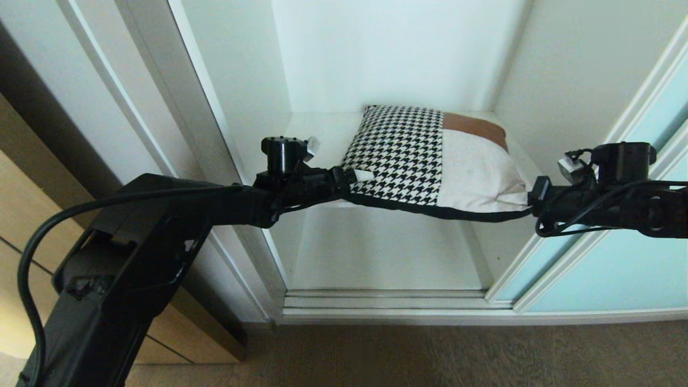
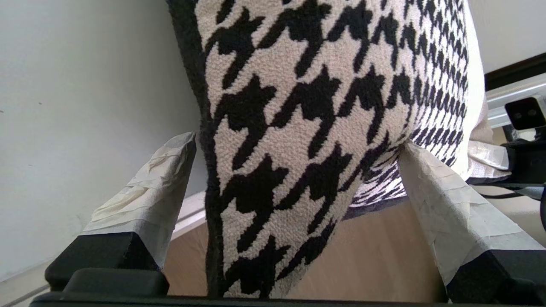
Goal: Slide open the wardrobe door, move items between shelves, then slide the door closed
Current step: Place the pillow on the lower shelf
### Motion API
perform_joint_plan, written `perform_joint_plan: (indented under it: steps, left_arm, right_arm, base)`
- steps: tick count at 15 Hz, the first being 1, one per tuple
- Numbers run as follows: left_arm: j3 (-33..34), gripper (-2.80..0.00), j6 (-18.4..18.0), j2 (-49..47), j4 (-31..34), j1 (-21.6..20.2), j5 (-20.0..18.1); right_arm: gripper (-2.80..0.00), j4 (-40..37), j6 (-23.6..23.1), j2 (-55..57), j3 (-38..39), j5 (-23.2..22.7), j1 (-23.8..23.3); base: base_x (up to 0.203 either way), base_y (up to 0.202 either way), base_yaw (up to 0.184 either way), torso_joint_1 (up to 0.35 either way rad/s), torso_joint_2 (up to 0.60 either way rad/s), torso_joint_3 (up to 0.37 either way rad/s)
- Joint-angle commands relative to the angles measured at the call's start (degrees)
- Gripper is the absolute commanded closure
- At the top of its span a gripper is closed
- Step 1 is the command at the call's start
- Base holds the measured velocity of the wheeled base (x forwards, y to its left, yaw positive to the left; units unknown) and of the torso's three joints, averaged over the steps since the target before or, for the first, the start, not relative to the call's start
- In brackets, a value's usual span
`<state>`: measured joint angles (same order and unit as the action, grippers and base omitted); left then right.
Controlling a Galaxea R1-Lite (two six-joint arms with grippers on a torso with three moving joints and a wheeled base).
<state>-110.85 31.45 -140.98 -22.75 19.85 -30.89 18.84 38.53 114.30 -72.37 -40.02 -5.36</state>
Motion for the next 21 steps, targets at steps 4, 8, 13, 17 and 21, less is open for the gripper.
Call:
perform_joint_plan:
  steps: [4,8,13,17,21]
  left_arm:
    - [-0.2,0.0,0.4,-0.3,-0.6,-0.1,0.0]
    - [0.0,0.0,0.4,0.3,-0.7,-0.1,0.4]
    - [6.3,0.0,-0.5,5.5,-0.5,0.0,0.9]
    - [18.5,0.0,-0.9,16.6,-0.6,0.7,0.8]
    - [33.3,0.0,-0.9,29.7,-0.4,3.0,1.1]
  right_arm:
    - [0.0,0.5,0.2,0.8,0.4,-0.4,0.0]
    - [0.0,0.6,0.2,0.7,0.4,-0.8,0.3]
    - [0.0,0.6,0.2,-1.3,1.5,-0.8,0.4]
    - [0.0,0.7,0.2,-6.1,4.6,-1.3,0.8]
    - [0.0,0.5,0.5,-13.7,10.0,-1.4,2.3]
  base:
    - [0.0,0.0,0.0,0.0,0.0,0.0]
    - [0.0,0.0,0.0,0.0,0.0,0.0]
    - [0.0,0.0,0.0,0.0,0.0,0.0]
    - [0.0,0.0,0.0,0.0,0.0,0.0]
    - [0.0,0.0,0.0,0.0,0.0,0.0]
